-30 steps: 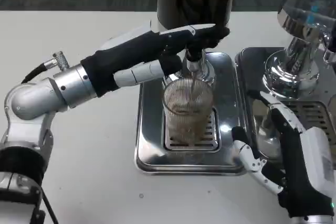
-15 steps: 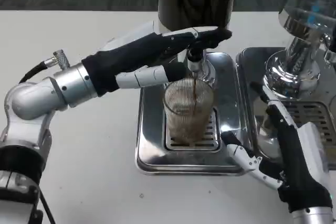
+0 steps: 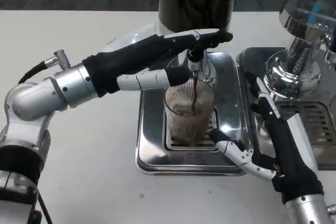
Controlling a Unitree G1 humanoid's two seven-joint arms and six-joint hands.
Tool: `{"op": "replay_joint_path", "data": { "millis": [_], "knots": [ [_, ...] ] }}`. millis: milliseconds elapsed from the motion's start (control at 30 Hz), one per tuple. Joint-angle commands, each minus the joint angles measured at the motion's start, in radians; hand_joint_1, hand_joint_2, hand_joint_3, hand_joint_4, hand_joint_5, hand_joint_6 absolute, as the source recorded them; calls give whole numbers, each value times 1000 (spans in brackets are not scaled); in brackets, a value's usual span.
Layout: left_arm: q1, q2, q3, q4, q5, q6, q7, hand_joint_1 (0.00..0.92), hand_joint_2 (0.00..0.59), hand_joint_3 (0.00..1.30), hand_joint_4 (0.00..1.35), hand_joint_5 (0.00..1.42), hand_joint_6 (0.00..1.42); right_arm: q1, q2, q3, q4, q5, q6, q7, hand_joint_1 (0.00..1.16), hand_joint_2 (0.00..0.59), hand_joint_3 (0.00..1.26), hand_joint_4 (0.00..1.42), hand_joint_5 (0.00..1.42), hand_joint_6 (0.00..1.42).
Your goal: Grasp the cup under the faucet to collect the drink, then remove the cup.
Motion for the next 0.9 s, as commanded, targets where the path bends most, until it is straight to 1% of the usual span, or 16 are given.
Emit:
{"op": "replay_joint_path", "data": {
  "millis": [33,133,267,467,567,900],
  "knots": [
    [27,16,-35,23,67,19,-25,0,67,147,69,91,7,-27,3,-13,8,41,0,46,647,196,3,0,1,112],
    [27,18,-36,24,69,16,-23,0,70,147,69,91,7,-42,7,-14,21,60,5,74,649,196,0,0,0,106],
    [28,19,-36,22,66,18,-26,0,73,147,69,91,7,-62,11,-13,40,75,13,108,692,196,0,0,0,95],
    [29,24,-37,19,67,18,-26,0,75,147,69,90,7,-85,17,-12,66,94,16,144,698,195,0,0,0,95],
    [30,25,-37,18,66,18,-25,0,75,148,69,90,7,-97,19,-13,76,101,28,164,699,195,0,0,0,91],
    [34,31,-41,13,68,12,-24,0,76,158,69,90,7,-134,34,-14,127,114,23,184,702,195,0,0,0,82]
  ]
}}
